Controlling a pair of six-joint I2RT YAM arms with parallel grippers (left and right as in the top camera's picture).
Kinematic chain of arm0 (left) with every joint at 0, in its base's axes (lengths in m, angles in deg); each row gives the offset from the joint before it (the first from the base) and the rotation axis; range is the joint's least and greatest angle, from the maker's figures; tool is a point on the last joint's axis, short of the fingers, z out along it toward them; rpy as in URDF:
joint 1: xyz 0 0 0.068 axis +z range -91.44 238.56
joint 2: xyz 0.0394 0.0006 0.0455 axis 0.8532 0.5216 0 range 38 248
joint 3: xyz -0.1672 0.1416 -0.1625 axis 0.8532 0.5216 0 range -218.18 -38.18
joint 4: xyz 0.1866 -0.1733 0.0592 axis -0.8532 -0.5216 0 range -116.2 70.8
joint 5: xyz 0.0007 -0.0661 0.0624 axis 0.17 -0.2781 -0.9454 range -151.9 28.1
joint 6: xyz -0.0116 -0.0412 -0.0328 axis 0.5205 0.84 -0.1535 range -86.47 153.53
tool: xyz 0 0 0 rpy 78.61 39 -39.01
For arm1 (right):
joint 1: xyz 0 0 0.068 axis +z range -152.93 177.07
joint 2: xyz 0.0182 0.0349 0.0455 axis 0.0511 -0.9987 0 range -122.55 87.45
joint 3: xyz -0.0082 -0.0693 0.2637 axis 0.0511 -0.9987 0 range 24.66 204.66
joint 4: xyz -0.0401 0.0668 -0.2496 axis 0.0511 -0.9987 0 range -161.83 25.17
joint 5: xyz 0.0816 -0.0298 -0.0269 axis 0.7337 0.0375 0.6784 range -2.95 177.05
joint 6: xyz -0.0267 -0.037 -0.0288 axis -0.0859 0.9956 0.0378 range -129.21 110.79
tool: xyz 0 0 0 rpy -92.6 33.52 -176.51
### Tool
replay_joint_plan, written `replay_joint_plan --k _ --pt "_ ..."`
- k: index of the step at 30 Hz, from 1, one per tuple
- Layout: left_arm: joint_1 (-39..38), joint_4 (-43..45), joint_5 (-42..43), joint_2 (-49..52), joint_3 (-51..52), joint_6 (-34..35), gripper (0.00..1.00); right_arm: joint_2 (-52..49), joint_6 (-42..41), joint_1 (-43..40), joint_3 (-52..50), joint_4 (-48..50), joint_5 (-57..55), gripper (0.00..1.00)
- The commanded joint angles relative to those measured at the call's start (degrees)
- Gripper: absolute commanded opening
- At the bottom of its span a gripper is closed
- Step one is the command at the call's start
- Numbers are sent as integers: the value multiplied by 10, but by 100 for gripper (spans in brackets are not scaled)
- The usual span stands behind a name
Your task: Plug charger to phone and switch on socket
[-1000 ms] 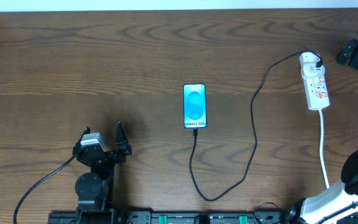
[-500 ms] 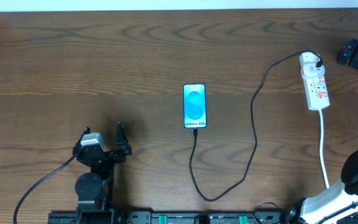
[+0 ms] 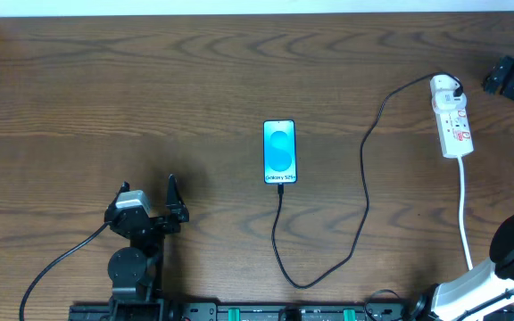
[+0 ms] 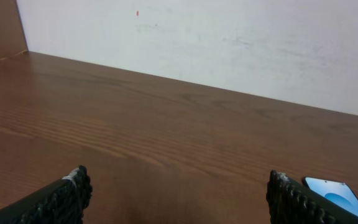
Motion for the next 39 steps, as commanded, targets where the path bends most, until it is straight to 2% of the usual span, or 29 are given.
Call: replay_joint_plan --k 1,8,11,32,35,39 --pt "3 -26 -5 -4 9 -10 91 -5 -5 9 -14 10 30 99" --pt "3 -26 -5 -4 9 -10 92 9 -6 42 -57 56 68 99" --pt "3 -26 -5 -4 9 -10 91 40 -6 61 -106 118 68 99" --pt "3 -26 -5 -4 9 -10 91 447 -5 177 -746 778 59 99" --pt "3 -26 -5 -4 9 -10 92 522 -5 182 -828 827 56 99" --pt "3 -26 -5 -4 9 -10 92 593 -5 188 -901 845 57 99"
